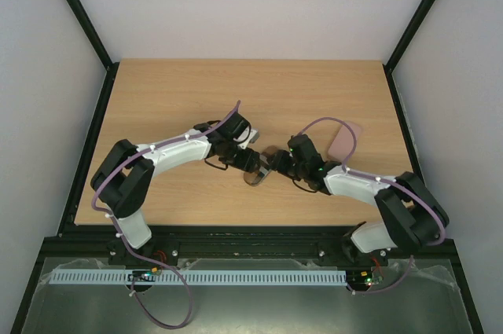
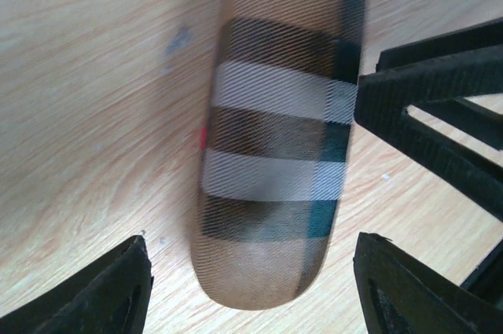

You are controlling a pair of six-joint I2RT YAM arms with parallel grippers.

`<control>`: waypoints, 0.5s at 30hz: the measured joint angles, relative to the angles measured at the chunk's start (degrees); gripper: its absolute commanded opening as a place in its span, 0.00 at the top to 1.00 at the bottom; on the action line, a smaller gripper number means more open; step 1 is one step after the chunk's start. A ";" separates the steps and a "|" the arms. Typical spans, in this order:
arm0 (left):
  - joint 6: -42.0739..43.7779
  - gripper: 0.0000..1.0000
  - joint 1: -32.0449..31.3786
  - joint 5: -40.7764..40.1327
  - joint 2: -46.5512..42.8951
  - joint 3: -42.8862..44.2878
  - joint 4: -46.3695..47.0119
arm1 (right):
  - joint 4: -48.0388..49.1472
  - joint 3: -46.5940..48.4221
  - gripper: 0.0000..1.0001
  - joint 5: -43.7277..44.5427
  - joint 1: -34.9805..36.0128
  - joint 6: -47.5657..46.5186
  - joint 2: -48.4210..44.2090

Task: Organize the sunglasses
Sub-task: Move the sunglasses case at the center of the board.

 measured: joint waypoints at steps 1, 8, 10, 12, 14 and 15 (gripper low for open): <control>-0.35 0.35 0.24 0.42 0.28 -0.85 0.46 | -0.15 0.94 0.53 0.26 0.63 -0.17 1.57; -3.26 0.46 0.66 2.60 5.03 -3.17 3.54 | -1.60 5.38 0.74 2.23 2.08 -0.98 9.18; -3.87 0.50 0.66 4.37 5.99 -3.19 5.05 | -1.53 6.14 0.79 2.36 2.21 -1.14 10.12; -4.37 0.54 0.50 5.29 6.34 -3.19 6.21 | -1.55 6.93 0.82 2.75 2.34 -1.33 10.84; -5.18 0.55 0.42 5.64 6.58 -3.19 6.75 | -1.75 7.58 0.82 3.30 2.34 -1.60 11.52; -5.55 0.55 0.44 5.81 6.64 -3.19 6.95 | -1.86 7.91 0.81 3.65 2.34 -1.68 11.76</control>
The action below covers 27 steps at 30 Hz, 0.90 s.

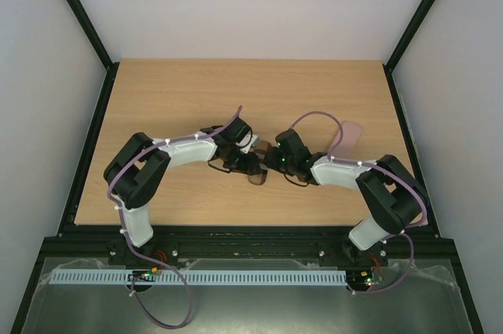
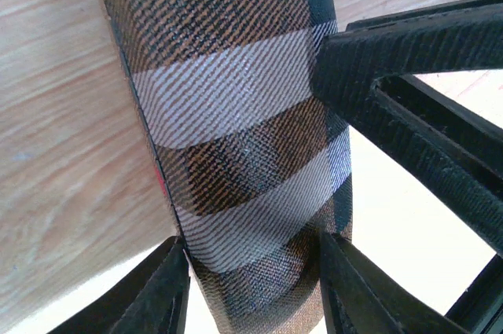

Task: Organize the sunglasses
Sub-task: Move the sunglasses case at the center of the board.

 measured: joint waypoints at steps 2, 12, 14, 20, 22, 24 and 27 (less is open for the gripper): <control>-0.42 0.54 0.31 0.26 0.13 0.00 0.48 | -0.13 0.74 0.76 0.59 0.00 -0.26 0.61; -4.72 0.32 2.60 -2.27 -3.96 -4.20 3.04 | -11.06 6.19 0.47 5.79 0.83 -3.96 0.17; -5.75 0.30 3.67 -3.41 -7.10 -5.84 3.21 | -13.38 8.07 0.42 7.34 1.40 -4.59 0.11; -10.10 0.26 7.80 -7.87 -20.09 -12.44 5.29 | -16.57 11.74 0.37 11.34 5.07 -4.00 1.01; -11.17 0.25 9.35 -9.64 -23.87 -15.15 5.62 | -17.55 12.83 0.37 12.44 6.25 -2.91 2.34; -11.82 0.25 10.56 -10.80 -26.60 -17.40 5.55 | -18.43 13.68 0.38 13.53 7.26 -1.31 3.65; -12.11 0.24 12.11 -12.13 -29.64 -20.20 4.94 | -19.34 13.90 0.34 14.12 8.41 1.44 4.76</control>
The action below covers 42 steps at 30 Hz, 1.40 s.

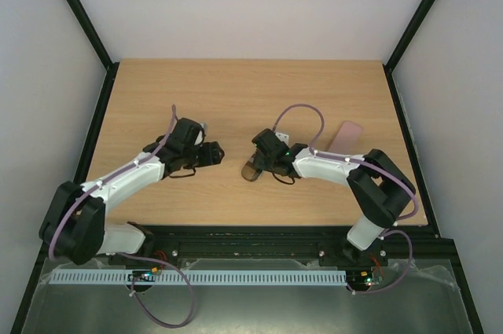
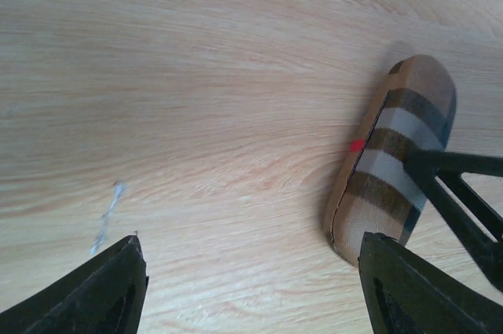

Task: Organize the sunglasses
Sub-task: Move the sunglasses case at the center of the board.

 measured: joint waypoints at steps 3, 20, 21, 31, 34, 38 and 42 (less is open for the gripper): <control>-0.04 0.23 0.52 -1.07 -2.56 -1.42 -1.36 | -0.07 0.76 0.25 0.17 0.66 2.05 1.33; 2.16 0.18 4.94 -3.65 -12.63 -2.21 -5.46 | -2.64 12.70 0.18 1.68 1.53 -2.03 12.81; 2.29 0.18 5.05 -3.65 -12.81 -2.54 -5.55 | -3.28 13.31 0.18 2.47 1.75 -2.34 13.57; 3.04 0.18 5.73 -3.26 -12.92 -3.34 -6.75 | -10.45 18.25 0.41 8.87 4.33 -7.48 17.64; 3.04 0.17 5.73 -3.06 -13.16 -3.34 -6.95 | -11.52 18.40 0.41 10.99 4.57 -7.93 17.70; 3.02 0.15 5.73 -2.97 -14.34 -3.34 -7.74 | -13.00 18.40 0.41 13.97 4.00 -8.09 17.70; 3.06 0.10 5.79 -3.28 -16.02 -3.30 -8.85 | -12.81 17.66 0.41 14.84 -0.13 -8.57 17.20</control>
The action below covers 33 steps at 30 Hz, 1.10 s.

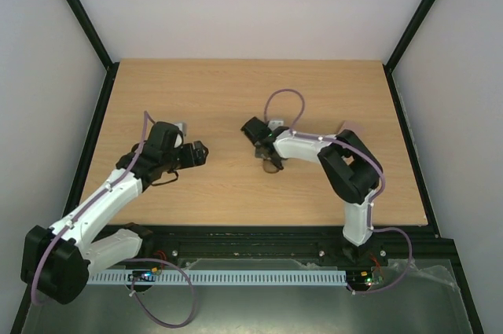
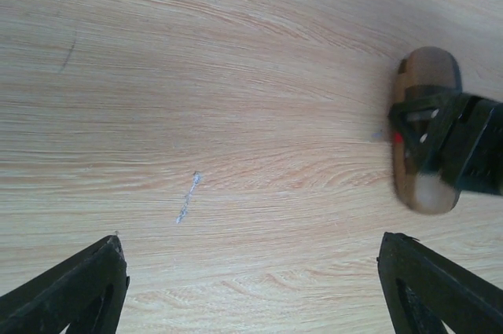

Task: Organize the sunglasses
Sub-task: Move the sunglasses case at the center of the board.

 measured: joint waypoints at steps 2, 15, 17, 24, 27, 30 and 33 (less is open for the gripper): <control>-0.02 0.04 0.22 -0.20 -1.03 0.09 -0.59 | 0.92 -1.55 0.41 -0.11 -4.22 -0.61 -0.96; -0.98 0.01 2.19 -0.33 -6.99 0.76 -2.62 | 6.14 -3.91 0.40 -2.71 -28.35 -3.39 -2.36; -1.20 0.01 2.54 -0.24 -7.61 0.92 -2.80 | 6.16 -3.19 0.38 -3.19 -29.20 -3.80 -1.73; -2.51 0.01 3.10 -0.17 -8.37 1.86 -3.63 | 7.50 -2.43 0.21 -3.61 -29.68 -4.02 -0.50; -2.71 0.01 3.15 -0.13 -8.48 1.90 -3.74 | 7.65 -2.43 0.15 -4.07 -29.73 -4.61 -0.39; -2.71 0.01 3.21 -0.09 -9.53 1.95 -3.85 | 7.82 -2.43 0.09 -5.07 -29.73 -5.51 -1.05; -2.78 0.01 3.21 -0.26 -11.04 2.97 -4.13 | 7.76 -2.60 0.05 -6.10 -29.75 -6.38 -4.13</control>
